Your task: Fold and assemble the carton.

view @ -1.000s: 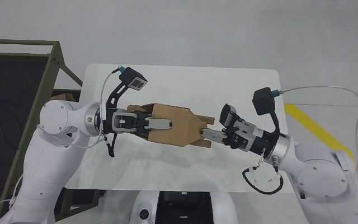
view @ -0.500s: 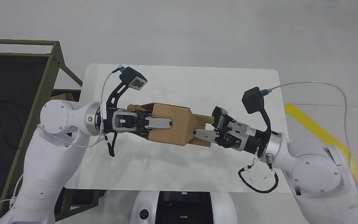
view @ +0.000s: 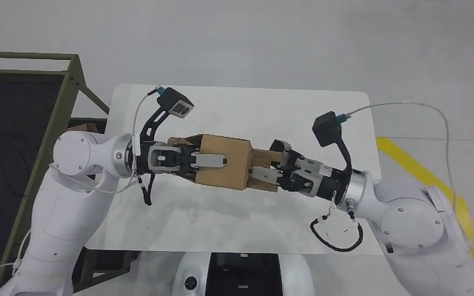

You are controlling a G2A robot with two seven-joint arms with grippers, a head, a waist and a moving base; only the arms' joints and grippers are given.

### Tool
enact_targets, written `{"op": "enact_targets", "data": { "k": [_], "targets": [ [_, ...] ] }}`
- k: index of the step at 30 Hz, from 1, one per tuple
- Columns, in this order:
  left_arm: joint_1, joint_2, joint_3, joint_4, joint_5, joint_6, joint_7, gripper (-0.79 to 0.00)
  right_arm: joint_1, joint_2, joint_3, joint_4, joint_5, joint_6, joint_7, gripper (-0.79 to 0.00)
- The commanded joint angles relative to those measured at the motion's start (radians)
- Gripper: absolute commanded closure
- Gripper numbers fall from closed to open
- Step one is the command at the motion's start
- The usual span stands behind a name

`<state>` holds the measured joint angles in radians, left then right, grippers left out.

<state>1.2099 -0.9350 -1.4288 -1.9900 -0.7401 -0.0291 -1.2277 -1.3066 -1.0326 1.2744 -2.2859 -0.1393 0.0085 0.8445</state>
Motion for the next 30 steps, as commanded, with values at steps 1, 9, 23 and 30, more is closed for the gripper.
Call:
{"op": "enact_targets", "data": {
  "k": [1,9,23,30],
  "targets": [
    [-0.001,0.000,0.001,0.000,0.000,0.000,-0.002,0.000,0.004,0.000,-0.003,0.003,0.002,0.004,0.001,-0.616],
    [0.001,0.000,-0.006,0.005,-0.006,-0.003,-0.003,0.000,0.012,0.000,-0.003,0.001,0.013,0.016,0.002,-0.332],
    [0.008,0.001,-0.013,0.004,-0.006,-0.007,-0.008,0.000,0.004,0.005,0.023,-0.005,0.102,0.003,0.042,-0.320],
    [0.008,0.001,-0.013,0.003,-0.004,-0.006,-0.010,0.000,-0.001,0.007,0.037,0.007,0.171,-0.030,0.069,-0.274]
  ]
}}
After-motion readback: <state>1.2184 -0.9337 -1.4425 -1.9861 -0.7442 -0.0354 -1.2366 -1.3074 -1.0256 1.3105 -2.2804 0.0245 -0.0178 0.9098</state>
